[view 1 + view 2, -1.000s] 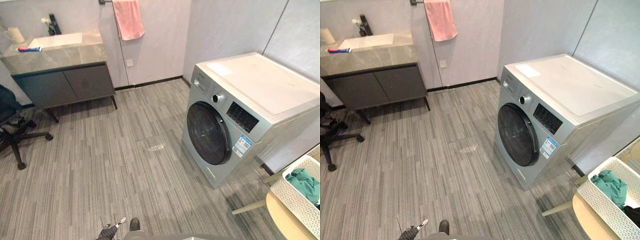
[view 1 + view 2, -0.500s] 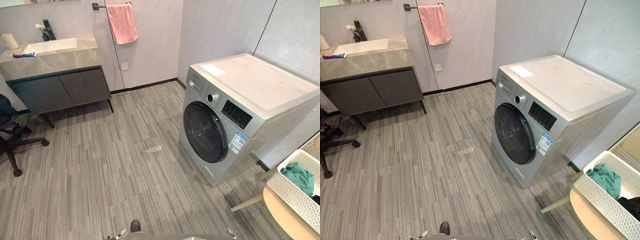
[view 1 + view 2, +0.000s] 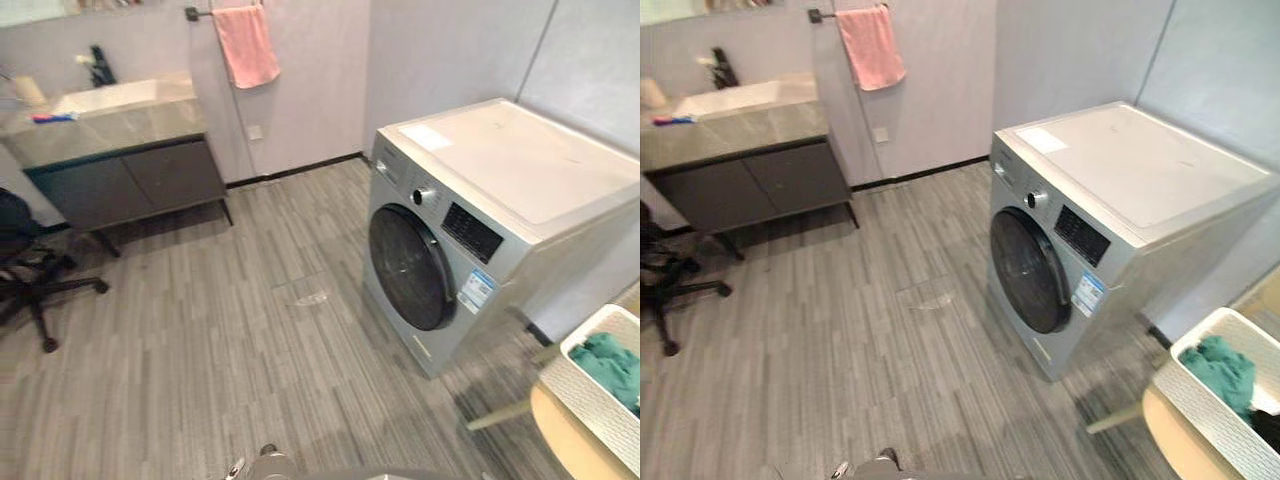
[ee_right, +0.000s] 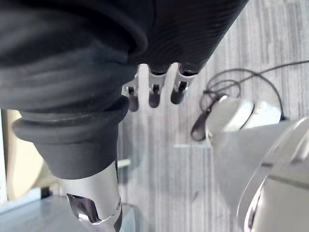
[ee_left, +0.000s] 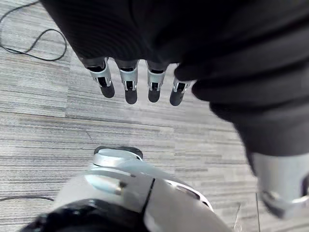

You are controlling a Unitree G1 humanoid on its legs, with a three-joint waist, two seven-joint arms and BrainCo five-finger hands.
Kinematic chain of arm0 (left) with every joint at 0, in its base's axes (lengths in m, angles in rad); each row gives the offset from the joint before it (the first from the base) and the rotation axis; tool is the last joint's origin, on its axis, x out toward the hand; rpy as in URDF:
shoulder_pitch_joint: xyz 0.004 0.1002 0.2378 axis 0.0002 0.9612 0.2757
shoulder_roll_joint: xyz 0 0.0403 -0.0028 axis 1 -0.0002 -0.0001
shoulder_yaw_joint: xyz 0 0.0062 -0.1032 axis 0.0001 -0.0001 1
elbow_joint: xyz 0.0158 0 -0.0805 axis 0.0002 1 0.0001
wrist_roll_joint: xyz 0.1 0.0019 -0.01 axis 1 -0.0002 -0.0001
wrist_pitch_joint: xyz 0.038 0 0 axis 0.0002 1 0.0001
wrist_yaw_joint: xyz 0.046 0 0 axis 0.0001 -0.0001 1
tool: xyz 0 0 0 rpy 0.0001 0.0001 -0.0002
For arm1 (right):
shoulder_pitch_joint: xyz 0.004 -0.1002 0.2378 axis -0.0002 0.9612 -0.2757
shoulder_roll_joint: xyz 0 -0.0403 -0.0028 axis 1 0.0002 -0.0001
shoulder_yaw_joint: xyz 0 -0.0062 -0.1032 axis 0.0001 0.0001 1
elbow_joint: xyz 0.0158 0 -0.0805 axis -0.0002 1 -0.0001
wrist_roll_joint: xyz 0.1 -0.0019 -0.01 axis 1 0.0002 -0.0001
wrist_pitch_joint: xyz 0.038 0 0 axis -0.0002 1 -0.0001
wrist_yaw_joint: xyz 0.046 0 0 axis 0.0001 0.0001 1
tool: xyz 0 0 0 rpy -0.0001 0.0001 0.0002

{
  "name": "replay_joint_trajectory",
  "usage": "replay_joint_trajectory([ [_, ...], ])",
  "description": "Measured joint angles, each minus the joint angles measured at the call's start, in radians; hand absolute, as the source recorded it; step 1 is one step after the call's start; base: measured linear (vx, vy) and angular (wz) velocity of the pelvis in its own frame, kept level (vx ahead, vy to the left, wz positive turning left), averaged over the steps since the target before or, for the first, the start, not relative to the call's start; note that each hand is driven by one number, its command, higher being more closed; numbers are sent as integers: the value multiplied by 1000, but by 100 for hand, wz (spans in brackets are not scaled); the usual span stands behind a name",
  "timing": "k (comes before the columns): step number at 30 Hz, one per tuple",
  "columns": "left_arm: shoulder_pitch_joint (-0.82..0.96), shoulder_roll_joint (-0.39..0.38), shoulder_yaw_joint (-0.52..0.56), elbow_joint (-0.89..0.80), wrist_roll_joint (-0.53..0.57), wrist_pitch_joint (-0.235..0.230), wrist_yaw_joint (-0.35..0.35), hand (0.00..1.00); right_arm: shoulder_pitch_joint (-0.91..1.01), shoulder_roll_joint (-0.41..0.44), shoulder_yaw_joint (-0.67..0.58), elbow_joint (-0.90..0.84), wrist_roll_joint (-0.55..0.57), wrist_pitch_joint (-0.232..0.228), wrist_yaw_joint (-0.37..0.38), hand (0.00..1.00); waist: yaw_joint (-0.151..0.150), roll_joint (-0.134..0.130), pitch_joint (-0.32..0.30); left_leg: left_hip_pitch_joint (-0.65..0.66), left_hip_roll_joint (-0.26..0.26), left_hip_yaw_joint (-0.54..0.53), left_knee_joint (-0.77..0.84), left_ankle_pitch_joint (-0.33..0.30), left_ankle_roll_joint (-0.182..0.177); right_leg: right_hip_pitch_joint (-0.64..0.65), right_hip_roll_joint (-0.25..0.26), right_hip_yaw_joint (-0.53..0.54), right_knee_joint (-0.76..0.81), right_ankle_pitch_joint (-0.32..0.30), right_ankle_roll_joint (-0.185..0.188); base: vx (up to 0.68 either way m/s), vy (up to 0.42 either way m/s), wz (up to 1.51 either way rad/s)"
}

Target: Pick up the laundry basket with both hands and put the clothes into the washing machine.

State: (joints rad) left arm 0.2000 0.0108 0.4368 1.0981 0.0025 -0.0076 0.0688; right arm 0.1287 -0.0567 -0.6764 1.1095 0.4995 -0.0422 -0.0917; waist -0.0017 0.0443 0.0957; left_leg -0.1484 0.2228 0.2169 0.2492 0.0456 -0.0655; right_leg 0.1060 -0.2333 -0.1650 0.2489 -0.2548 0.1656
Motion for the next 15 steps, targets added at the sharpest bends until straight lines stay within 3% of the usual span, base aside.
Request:
replay_joint_trajectory([
  [1, 2, -7, 3, 3, 1, 1, -1, 0, -15, -2, -8, -3, -1, -3, 0, 0, 0, 8, 5, 1, -24, 4, 10, -36, -23, -1, -13, 0, 0, -1, 8, 104, 118, 6],
  [2, 10, -10, 7, 3, 4, 2, -1, 0, -32, 8, -12, -9, -3, -3, 1, 0, 6, 7, 8, 2, -52, 3, 1, -56, -27, -5, -35, 3, -3, 6, 23, 113, 143, 4],
  [4, 17, -21, 37, -5, 10, 2, -3, 0, -45, 51, 18, -48, -38, 1, 7, 0, 27, -11, 13, 1, -80, 15, -22, -56, -25, -3, -57, 7, -38, 32, 14, 137, 131, 1],
  [9, 19, -25, 114, -19, 20, 1, -5, 0, -59, 111, 139, -107, -61, -2, 12, 0, 45, -42, 16, 34, -78, 43, -78, -55, -22, 6, -50, 5, -81, 100, -29, 105, 47, -13],
  [14, 13, -23, 86, -48, 28, -4, -3, 0, -51, 114, 247, -120, -81, -9, 28, 0, 45, -51, -2, 94, -73, 86, -148, -54, -24, 9, -46, 3, -105, 162, -39, 62, 12, -26],
  [15, 12, -10, 43, -50, 27, -12, -2, 0, -50, 110, 270, -121, -81, -9, 30, 0, 45, -62, -15, 108, -82, 88, -176, -54, -24, -1, -50, 3, -98, 171, -48, 36, 30, -13],
])
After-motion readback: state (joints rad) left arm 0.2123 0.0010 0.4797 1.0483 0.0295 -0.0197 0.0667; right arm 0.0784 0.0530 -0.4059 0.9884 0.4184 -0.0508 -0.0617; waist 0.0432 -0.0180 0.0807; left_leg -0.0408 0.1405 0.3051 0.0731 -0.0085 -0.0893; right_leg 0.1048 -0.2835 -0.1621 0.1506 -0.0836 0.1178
